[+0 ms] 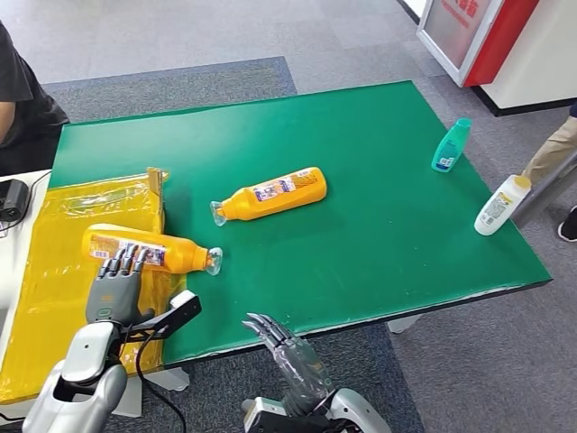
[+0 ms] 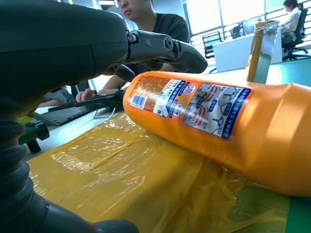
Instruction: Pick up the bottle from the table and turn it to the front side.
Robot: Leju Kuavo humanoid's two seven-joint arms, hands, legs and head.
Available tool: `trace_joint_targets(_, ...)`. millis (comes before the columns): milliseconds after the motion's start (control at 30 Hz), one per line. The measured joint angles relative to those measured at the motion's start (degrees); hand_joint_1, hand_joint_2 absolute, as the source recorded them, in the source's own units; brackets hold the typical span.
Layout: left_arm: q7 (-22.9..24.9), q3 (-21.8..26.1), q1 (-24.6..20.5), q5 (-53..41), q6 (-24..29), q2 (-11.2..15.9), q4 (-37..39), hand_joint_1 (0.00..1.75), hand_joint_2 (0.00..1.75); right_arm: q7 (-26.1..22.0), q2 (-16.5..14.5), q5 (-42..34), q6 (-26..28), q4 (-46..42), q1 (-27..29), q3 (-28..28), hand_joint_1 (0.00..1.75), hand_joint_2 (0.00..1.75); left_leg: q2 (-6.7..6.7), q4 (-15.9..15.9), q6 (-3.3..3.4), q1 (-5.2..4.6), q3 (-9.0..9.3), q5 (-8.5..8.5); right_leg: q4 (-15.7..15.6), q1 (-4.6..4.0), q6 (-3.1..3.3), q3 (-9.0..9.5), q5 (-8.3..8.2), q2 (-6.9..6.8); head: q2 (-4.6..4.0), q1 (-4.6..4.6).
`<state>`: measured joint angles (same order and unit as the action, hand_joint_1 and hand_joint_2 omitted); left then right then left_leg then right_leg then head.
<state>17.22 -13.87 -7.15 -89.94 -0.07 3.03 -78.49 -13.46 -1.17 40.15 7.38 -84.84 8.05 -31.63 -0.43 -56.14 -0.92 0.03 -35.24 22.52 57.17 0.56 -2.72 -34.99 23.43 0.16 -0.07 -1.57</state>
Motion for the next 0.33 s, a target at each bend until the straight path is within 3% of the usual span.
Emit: trace_joint_targets(333,-4.2,2.5,2.3,0.0,1.2,-2.1,-2.8,0.00,1.75,0.5,0.1,-0.3,0.5,-0.3,0.3,0.1,0.00,1.75,0.00,0.0,0.00,0.00,0.00,0.01,0.0,0.00,0.00,0.00,0.00,0.00,0.00,0.00)
